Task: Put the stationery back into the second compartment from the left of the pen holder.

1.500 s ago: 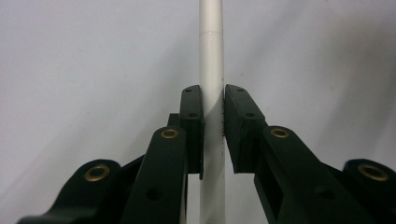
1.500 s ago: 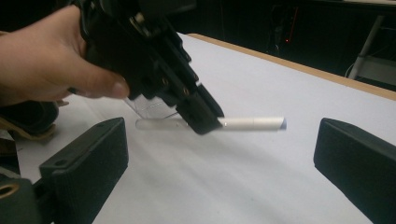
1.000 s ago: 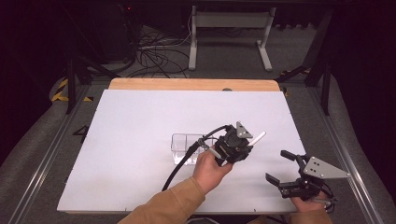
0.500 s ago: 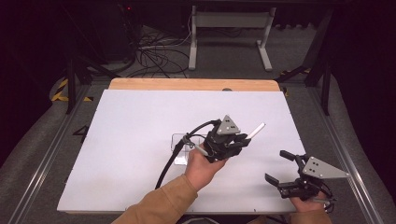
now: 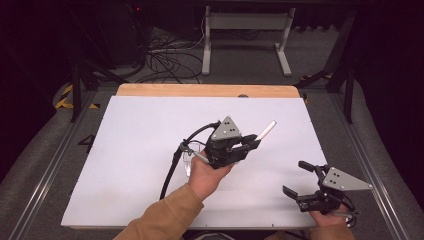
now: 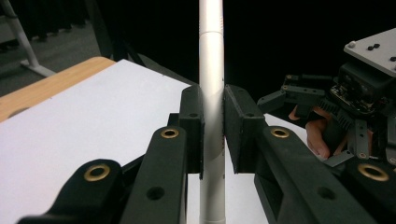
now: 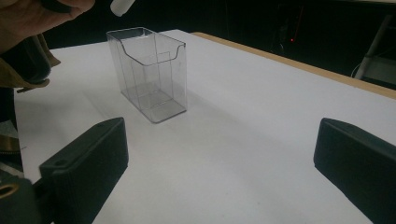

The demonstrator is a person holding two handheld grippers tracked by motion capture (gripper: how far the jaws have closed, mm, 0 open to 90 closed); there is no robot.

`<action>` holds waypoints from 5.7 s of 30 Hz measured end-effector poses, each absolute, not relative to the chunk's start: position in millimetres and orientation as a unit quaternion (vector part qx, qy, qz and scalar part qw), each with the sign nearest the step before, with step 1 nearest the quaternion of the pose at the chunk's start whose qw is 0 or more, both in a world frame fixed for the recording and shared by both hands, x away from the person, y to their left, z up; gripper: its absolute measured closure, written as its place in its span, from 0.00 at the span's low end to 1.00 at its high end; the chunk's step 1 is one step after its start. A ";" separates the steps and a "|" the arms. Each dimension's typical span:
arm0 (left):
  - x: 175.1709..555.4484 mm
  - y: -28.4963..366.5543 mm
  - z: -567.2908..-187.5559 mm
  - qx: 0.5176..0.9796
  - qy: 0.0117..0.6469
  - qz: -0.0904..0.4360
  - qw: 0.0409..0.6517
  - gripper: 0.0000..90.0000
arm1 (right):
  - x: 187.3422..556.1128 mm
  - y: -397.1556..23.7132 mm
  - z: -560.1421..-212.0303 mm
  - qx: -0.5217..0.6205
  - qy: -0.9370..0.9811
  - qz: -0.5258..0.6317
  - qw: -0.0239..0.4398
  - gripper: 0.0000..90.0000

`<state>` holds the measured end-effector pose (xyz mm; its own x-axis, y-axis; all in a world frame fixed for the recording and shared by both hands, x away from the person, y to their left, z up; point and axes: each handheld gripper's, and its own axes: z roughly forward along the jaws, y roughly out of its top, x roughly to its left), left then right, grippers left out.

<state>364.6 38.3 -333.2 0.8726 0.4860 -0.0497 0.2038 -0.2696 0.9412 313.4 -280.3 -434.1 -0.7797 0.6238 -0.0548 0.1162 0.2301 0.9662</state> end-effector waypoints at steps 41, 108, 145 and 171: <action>378.3 122.9 -358.4 0.733 0.216 0.156 0.626 0.87 | 313.4 -276.2 -434.8 0.244 0.753 0.570 0.218 0.04; 378.7 147.9 -409.8 0.765 0.223 0.150 0.585 0.84 | 316.6 -271.0 -435.0 0.229 0.760 0.570 0.212 0.04; 346.2 208.1 -370.9 0.762 0.238 0.208 0.565 0.10 | 318.2 -261.5 -435.5 0.220 0.767 0.566 0.208 0.04; 320.2 280.1 -408.8 0.767 0.250 0.203 0.555 0.05 | 317.6 -258.3 -436.7 0.220 0.772 0.561 0.205 0.04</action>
<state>320.2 280.1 -408.8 0.7924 0.6090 0.0338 0.1583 -0.2590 0.9528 317.6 -258.3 -436.7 -0.8197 0.5685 -0.0698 0.1090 0.2745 0.9554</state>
